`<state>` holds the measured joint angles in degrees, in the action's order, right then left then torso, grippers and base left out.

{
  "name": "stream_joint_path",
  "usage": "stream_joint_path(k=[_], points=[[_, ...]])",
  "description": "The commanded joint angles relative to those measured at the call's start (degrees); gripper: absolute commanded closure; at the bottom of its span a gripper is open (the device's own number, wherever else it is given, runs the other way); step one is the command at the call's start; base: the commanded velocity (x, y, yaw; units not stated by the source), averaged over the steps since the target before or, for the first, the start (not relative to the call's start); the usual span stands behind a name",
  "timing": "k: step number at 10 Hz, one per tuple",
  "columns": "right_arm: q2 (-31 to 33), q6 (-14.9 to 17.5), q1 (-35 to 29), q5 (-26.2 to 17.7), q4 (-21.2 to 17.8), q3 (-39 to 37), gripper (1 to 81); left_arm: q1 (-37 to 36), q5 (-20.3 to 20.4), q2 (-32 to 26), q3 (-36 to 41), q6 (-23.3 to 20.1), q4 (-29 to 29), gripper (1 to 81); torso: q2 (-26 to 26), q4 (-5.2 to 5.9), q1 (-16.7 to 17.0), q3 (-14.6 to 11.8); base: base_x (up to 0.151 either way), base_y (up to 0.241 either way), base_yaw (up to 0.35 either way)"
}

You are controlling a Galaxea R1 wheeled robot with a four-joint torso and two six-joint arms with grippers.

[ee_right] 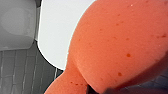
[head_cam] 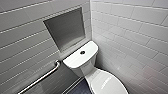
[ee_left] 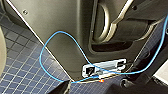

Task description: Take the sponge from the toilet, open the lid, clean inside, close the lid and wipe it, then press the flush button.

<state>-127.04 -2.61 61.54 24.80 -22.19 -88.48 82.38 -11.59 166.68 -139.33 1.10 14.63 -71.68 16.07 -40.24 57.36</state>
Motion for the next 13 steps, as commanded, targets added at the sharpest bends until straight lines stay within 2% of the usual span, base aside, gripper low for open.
stream_joint_path(k=[1,3,7,8,9,10,11,12,13], points=[[0.29,-0.37,-22.59,-21.06,3.55,-1.21,81.1,0.37,-5.02,-0.82,0.19,-0.39,0.05,1.0,0.00,0.00,0.00,0.00,0.000,0.000,0.000],[-5.07,-0.47,-28.25,-26.01,3.38,-7.81,81.1,0.37,-5.02,-0.82,0.11,-0.39,-0.21,1.0,0.02,0.00,0.00,0.00,0.000,0.000,0.000],[-13.44,-0.47,-34.58,-30.77,3.55,-13.99,81.1,0.29,-5.02,-0.91,0.02,-0.39,-0.39,1.0,0.02,0.00,0.00,6.75,0.000,0.000,0.000],[-15.11,-0.56,-36.17,-32.00,3.47,-15.31,81.1,0.37,-5.02,-1.00,-0.07,-0.39,-0.39,1.0,0.02,2.59,0.00,8.66,0.000,0.000,0.000],[-16.61,-0.56,-37.31,-32.00,3.38,-16.01,81.1,0.37,-5.02,-1.08,-0.07,-0.39,-0.39,1.0,0.05,3.74,0.00,9.53,0.000,0.000,0.000],[-18.01,-0.56,-37.93,-32.09,3.47,-16.62,81.1,0.37,-5.02,-1.17,-0.07,-0.39,-0.48,1.0,0.06,2.43,0.00,8.91,0.000,0.000,0.000],[-19.41,-0.56,-38.11,-32.18,3.64,-17.59,81.1,0.37,-4.32,-1.17,-0.07,-0.39,-0.48,1.0,0.06,1.79,-0.02,7.50,0.000,0.000,0.000],[-21.18,-0.47,-38.54,-32.53,4.26,-19.18,81.1,0.37,-4.23,-1.26,-0.07,-0.39,-0.48,1.0,0.09,2.80,-0.02,7.76,0.000,0.000,0.000],[-24.22,-0.56,-39.16,-35.06,4.78,-22.39,81.1,0.37,-4.23,-1.26,-0.07,-0.39,-0.48,1.0,0.09,3.24,-0.05,8.02,0.000,0.000,0.000]])
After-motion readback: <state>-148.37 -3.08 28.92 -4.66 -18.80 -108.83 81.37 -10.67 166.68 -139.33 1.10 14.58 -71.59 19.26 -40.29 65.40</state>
